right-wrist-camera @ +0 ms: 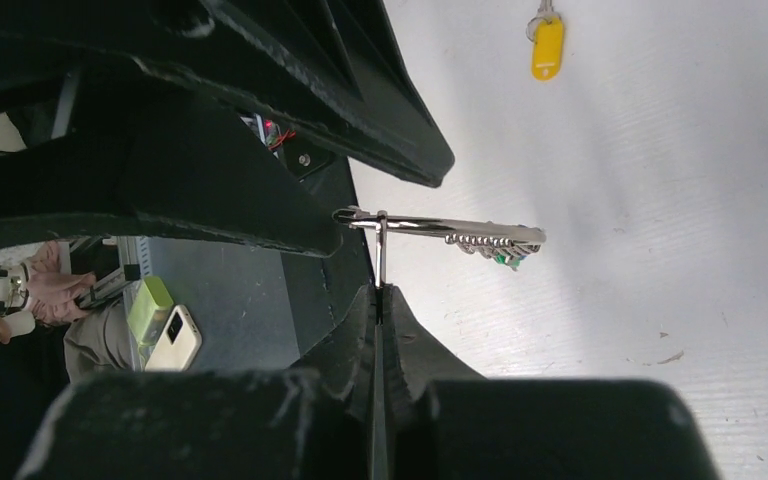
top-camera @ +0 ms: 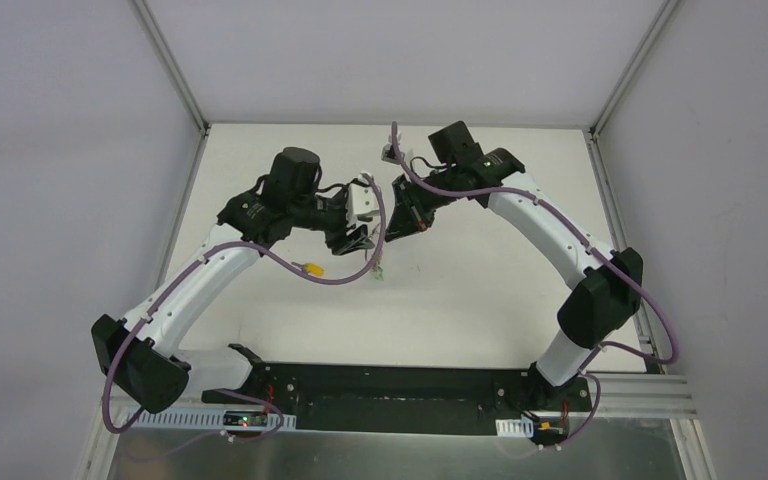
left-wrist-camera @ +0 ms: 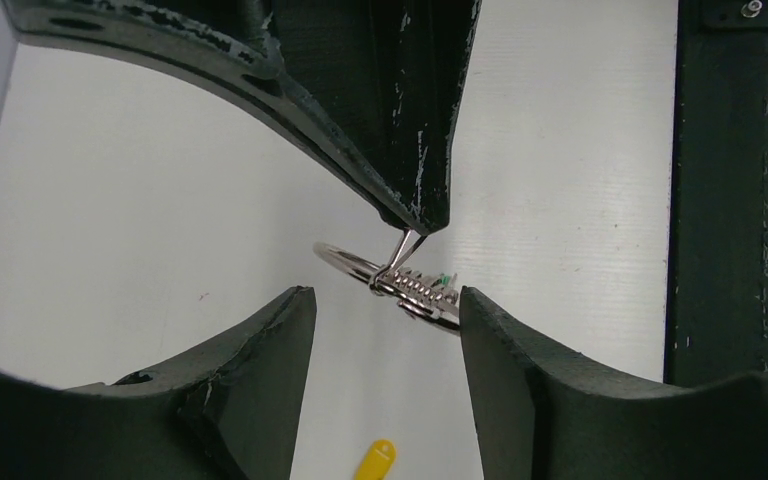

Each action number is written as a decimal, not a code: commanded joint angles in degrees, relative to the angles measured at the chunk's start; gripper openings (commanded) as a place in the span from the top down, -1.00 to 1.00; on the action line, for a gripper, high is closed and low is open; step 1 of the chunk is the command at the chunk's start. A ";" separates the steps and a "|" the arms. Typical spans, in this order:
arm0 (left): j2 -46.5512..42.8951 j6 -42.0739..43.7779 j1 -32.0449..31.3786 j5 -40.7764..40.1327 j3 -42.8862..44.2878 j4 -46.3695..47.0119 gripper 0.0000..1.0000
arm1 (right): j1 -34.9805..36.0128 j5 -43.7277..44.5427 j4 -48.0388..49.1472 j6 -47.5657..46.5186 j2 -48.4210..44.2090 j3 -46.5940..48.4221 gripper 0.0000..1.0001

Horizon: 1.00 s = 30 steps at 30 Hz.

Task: Put the keys on the keyring

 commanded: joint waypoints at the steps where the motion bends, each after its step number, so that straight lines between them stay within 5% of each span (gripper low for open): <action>1: 0.72 4.63 -2.39 -2.42 1.89 0.39 -0.12 | -0.17 -3.63 1.96 1.57 -0.61 0.32 1.00; 12: 1.20 7.74 -4.86 -8.02 1.22 0.18 0.04 | -0.69 -4.87 2.21 2.10 0.04 -0.27 1.00; 30: 2.50 10.50 -6.73 -7.26 3.48 -3.27 0.61 | -1.27 -6.14 2.50 3.77 1.11 0.07 1.00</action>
